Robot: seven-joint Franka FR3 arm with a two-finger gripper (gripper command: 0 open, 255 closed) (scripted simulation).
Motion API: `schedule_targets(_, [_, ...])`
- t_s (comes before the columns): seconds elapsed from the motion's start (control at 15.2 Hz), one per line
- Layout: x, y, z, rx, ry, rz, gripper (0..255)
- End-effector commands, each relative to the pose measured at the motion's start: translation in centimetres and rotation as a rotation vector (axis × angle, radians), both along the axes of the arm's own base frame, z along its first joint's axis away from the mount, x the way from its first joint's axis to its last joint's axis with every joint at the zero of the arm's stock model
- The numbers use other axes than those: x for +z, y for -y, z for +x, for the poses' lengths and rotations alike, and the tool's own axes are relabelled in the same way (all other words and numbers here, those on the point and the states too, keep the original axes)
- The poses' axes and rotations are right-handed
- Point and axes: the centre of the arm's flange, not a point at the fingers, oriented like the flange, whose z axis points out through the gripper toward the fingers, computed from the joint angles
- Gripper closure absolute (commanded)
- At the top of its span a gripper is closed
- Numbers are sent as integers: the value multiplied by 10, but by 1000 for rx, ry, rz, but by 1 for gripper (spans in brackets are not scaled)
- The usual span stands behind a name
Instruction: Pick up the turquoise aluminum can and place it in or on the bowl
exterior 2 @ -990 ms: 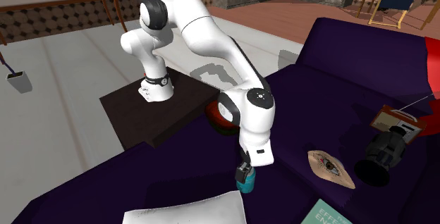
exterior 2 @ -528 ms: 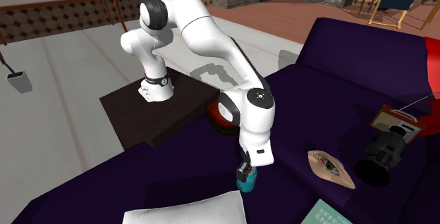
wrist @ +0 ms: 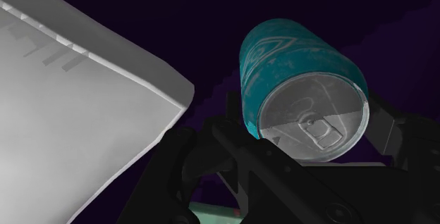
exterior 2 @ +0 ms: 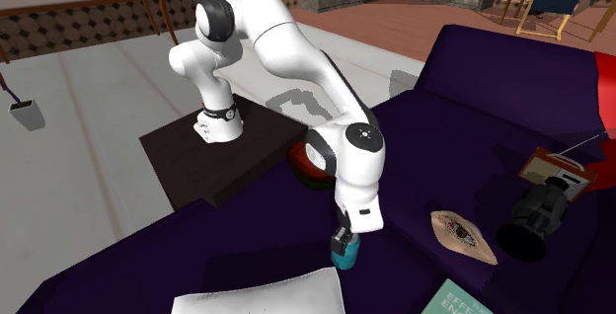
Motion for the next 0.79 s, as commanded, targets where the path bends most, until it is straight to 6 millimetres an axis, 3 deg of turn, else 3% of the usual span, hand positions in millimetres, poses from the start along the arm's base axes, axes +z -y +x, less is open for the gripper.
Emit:
schedule_targets(0.0, [9, 0, 0, 0, 1, 0, 255])
schedule_targets(0.73, [67, 0, 0, 0, 1, 0, 255])
